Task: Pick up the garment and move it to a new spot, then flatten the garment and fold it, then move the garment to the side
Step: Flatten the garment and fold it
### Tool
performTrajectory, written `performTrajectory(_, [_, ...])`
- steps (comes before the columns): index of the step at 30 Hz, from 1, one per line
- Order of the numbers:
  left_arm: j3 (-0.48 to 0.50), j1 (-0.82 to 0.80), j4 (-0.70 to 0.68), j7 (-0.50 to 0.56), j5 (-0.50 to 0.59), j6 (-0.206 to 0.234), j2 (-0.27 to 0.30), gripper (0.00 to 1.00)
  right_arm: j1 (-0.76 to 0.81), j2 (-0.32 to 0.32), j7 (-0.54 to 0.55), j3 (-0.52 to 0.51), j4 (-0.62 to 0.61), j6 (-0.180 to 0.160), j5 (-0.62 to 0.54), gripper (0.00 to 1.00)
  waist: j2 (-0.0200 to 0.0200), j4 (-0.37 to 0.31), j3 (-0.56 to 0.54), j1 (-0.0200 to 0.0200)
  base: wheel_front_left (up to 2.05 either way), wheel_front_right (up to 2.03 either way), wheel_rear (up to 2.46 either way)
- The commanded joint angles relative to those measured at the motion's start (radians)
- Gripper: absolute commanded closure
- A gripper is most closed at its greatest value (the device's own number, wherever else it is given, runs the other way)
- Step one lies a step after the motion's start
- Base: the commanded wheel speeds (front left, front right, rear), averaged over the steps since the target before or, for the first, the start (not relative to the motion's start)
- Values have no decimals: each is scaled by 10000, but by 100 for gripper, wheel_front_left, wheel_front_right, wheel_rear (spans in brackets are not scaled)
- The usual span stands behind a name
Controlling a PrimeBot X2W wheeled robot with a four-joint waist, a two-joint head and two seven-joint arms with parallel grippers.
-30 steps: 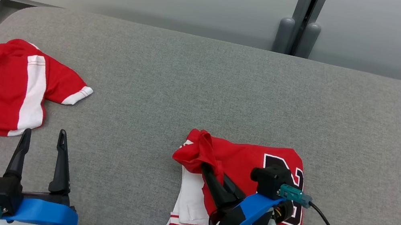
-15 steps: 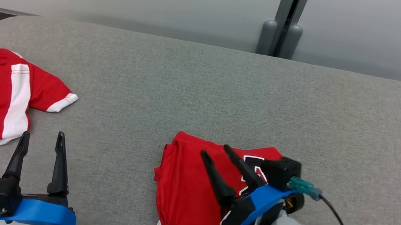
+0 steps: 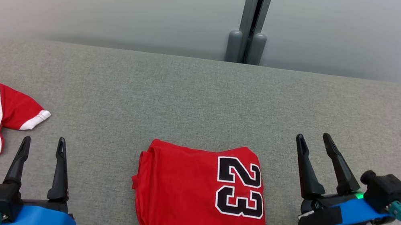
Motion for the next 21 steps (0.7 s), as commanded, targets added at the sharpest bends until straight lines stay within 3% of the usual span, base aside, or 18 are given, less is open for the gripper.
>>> performTrajectory(1, [22, 87, -27, -48, 83, 27, -7, 0, 194, 19, -34, -60, -66, 1, -57, 0, -1, -68, -64, 0, 0, 0, 0])
performTrajectory(12, [-144, 427, -105, -49, 219, -8, -6, 0, 1997, 419, -36, -1803, -1051, 1, -1302, 0, -1, -208, -489, 0, 0, 0, 0])
performTrajectory(21, [-237, 677, -127, -49, 358, -47, 37, 0, 2903, 890, 100, -2427, -1624, 1, -2076, 0, -1, -101, -655, 0, 0, 0, 0])
